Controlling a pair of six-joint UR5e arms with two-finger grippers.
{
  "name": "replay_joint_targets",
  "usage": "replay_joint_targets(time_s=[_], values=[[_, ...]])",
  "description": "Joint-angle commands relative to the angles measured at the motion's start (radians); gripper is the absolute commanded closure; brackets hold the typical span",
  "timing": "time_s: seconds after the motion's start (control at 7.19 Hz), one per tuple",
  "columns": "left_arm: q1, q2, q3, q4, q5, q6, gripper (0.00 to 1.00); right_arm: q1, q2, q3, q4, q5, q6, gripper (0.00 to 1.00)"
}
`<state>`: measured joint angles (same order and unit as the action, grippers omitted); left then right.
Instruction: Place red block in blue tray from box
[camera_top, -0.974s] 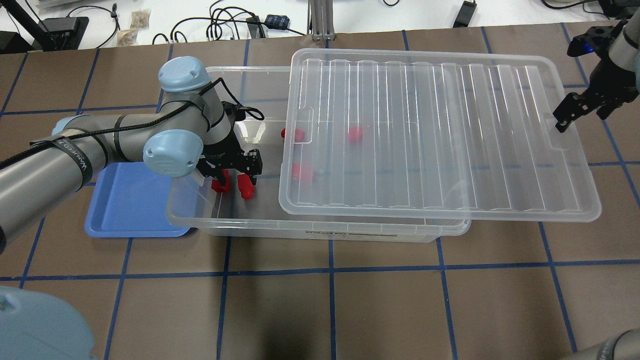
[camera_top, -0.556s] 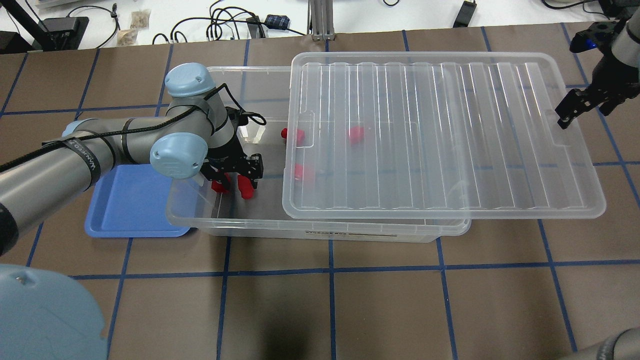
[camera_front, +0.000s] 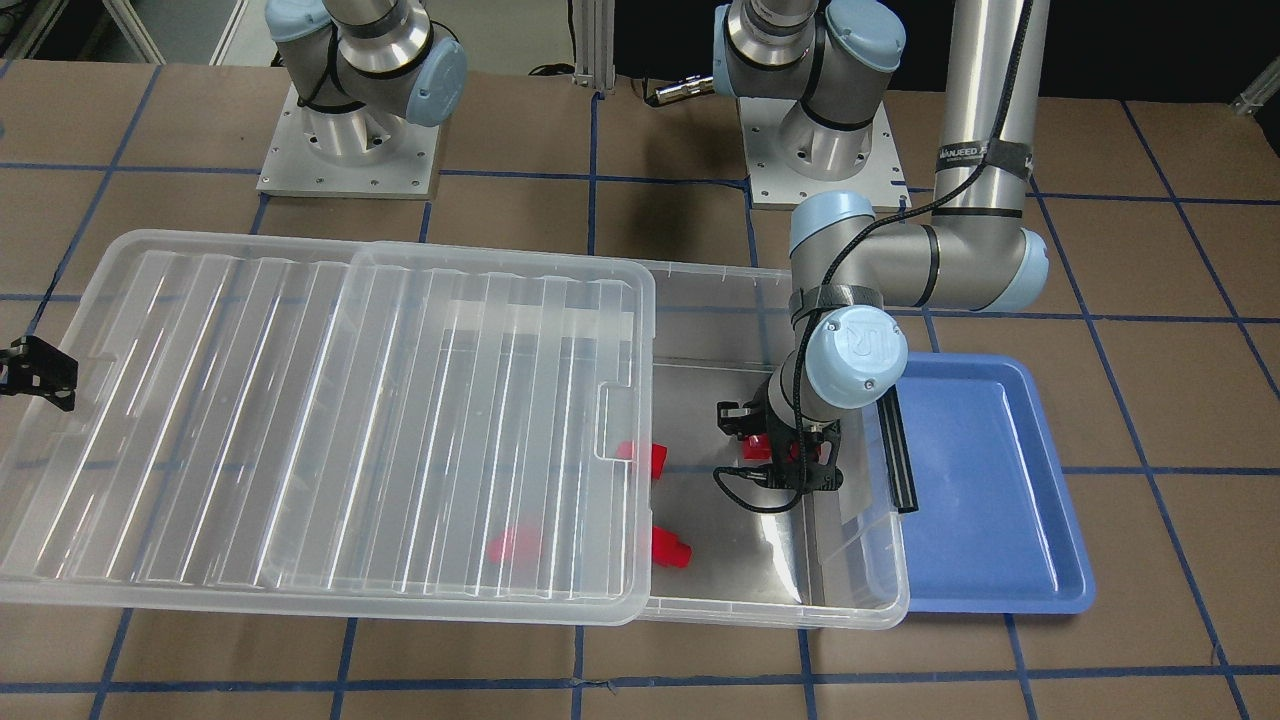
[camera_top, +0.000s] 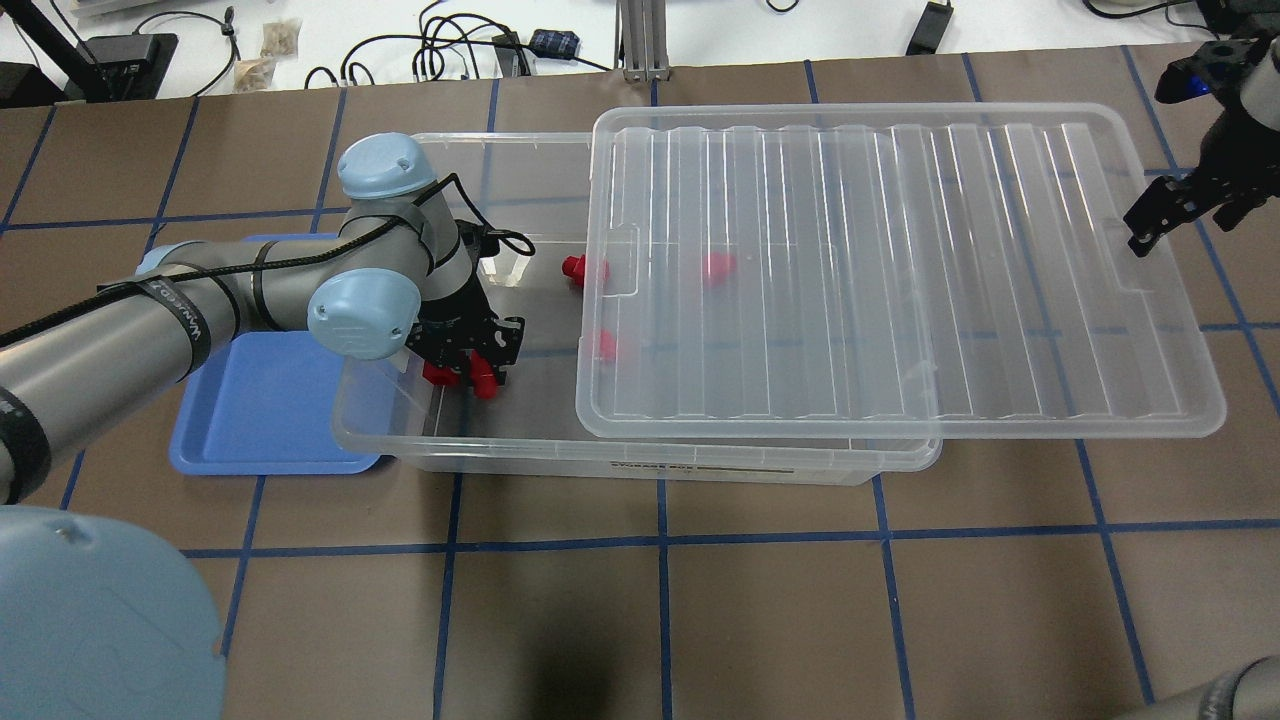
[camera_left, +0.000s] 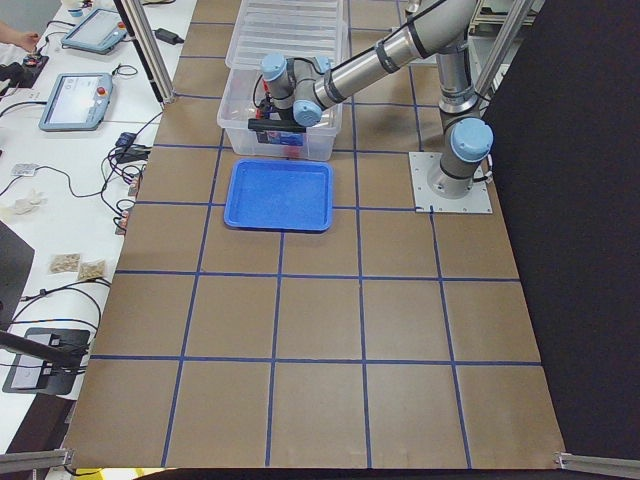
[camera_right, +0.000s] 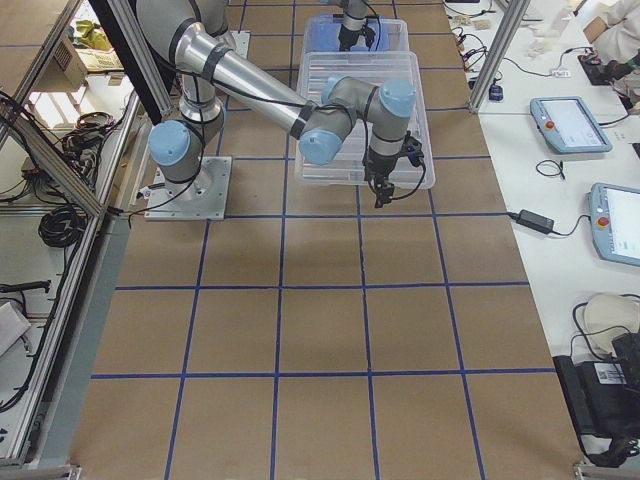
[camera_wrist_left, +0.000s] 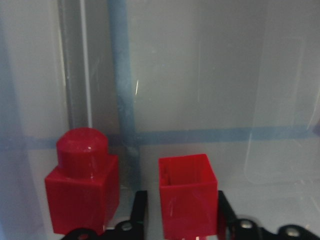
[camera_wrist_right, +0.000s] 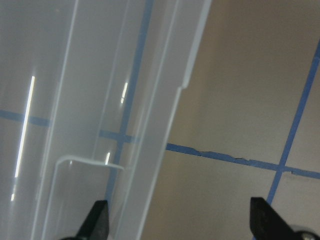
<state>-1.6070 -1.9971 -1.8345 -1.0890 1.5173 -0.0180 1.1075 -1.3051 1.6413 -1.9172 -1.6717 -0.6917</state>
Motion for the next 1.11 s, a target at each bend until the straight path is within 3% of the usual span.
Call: replay_joint_targets(time_s=[0.0,0.42,0.7,0.97], values=[[-0.001,0.007,0.003,0.005,0.0,-0.006,1.0,-0.009,-0.005,-0.001,0.007,0.0,0.0,0.0],[-0.016,0.101,0.046,-0.059,0.001,-0.039,1.0,0.006,-0.028,-0.008,0.009,0.004,0.012,0.0],[-0.011,0.168,0.183,-0.286,0.01,-0.039,1.0,0.041,-0.042,-0.043,0.041,0.007,0.017,0.0],[0.005,0.211,0.352,-0.498,0.015,-0.037,1.0,0.087,-0.056,-0.159,0.183,0.003,0.055,0.0]])
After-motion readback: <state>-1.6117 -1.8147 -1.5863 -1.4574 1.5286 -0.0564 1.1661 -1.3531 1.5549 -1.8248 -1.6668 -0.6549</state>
